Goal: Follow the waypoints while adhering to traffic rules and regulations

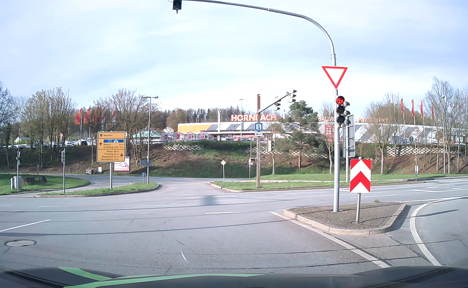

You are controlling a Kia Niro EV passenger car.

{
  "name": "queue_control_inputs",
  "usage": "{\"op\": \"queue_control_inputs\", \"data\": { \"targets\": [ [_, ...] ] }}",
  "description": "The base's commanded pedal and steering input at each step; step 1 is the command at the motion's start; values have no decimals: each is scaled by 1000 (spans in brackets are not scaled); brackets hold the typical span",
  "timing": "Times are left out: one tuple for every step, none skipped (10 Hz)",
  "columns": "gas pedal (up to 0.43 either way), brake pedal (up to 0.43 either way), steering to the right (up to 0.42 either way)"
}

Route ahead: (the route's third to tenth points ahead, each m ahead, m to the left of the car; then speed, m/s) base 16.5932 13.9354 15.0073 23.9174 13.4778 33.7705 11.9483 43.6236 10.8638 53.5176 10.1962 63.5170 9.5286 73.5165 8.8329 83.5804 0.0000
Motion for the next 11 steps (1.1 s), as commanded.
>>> {"op": "queue_control_inputs", "data": {
  "targets": [
    [0,409,-2],
    [0,409,-2],
    [0,402,-2],
    [0,402,-2],
    [0,402,-2],
    [0,402,-2],
    [0,402,-2],
    [0,402,-2],
    [0,402,-2],
    [0,402,-2],
    [0,402,-2]
  ]
}}
